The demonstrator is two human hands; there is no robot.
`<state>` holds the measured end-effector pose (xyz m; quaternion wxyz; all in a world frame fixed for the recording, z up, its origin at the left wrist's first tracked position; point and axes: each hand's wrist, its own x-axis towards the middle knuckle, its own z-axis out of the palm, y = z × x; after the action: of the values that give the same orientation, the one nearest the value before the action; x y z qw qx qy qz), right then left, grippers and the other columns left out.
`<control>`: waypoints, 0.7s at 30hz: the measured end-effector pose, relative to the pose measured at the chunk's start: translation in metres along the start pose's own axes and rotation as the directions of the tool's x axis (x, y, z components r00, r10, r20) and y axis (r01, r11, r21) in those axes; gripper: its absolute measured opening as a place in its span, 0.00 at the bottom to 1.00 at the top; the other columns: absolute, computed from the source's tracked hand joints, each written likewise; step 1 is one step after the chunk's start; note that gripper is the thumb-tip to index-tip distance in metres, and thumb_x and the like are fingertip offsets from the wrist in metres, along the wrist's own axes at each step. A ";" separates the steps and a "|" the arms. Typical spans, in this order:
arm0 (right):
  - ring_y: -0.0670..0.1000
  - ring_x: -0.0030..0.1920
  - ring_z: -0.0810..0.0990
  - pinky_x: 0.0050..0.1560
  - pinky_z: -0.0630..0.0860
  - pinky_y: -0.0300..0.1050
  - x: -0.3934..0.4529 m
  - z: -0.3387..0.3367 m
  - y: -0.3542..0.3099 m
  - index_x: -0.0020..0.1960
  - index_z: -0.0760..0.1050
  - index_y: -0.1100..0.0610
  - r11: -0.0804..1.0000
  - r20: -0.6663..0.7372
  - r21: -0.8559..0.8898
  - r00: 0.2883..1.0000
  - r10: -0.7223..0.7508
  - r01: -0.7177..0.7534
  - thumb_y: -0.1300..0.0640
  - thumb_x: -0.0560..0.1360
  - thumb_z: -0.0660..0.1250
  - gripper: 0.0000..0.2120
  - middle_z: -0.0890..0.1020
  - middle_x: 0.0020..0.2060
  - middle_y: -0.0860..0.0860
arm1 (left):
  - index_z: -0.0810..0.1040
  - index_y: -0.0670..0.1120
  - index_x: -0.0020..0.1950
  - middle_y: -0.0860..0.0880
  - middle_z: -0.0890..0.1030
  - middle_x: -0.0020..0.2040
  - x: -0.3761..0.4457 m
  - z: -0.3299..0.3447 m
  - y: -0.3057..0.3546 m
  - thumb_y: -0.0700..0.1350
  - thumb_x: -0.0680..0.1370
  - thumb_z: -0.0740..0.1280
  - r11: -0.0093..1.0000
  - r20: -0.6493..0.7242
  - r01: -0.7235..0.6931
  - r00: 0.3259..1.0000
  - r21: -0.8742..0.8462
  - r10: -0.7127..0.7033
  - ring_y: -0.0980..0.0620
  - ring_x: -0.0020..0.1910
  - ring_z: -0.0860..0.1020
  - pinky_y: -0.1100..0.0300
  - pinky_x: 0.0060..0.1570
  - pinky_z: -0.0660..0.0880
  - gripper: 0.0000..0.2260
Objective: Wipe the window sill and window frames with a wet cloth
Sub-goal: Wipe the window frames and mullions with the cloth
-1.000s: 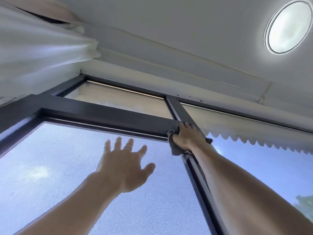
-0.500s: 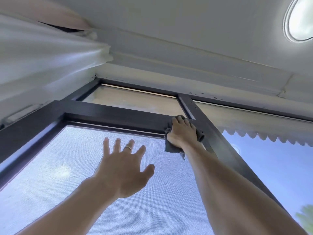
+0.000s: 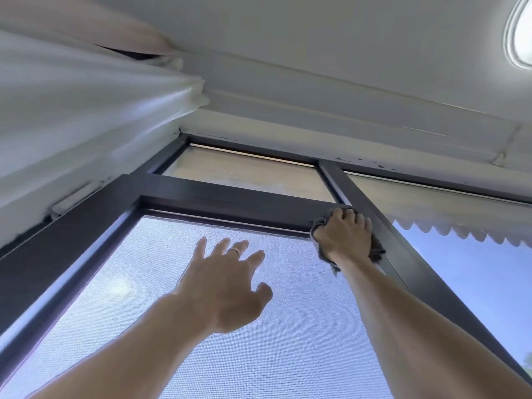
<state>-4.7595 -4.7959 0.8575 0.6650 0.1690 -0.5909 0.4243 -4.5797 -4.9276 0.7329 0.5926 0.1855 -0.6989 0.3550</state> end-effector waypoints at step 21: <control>0.60 0.79 0.46 0.77 0.43 0.60 -0.026 -0.003 -0.057 0.79 0.52 0.55 0.987 0.067 0.138 0.995 0.079 -0.088 0.49 0.79 0.50 0.30 0.52 0.79 0.56 | 0.47 0.60 0.79 0.54 0.48 0.81 -0.035 -0.008 -0.063 0.62 0.81 0.47 0.998 0.021 0.011 1.000 0.059 -0.012 0.51 0.79 0.46 0.41 0.76 0.40 0.27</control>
<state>-4.7124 -4.8364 0.8488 0.6145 0.2034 -0.5864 0.4869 -4.5232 -4.9698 0.7165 0.5815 0.2107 -0.6932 0.3702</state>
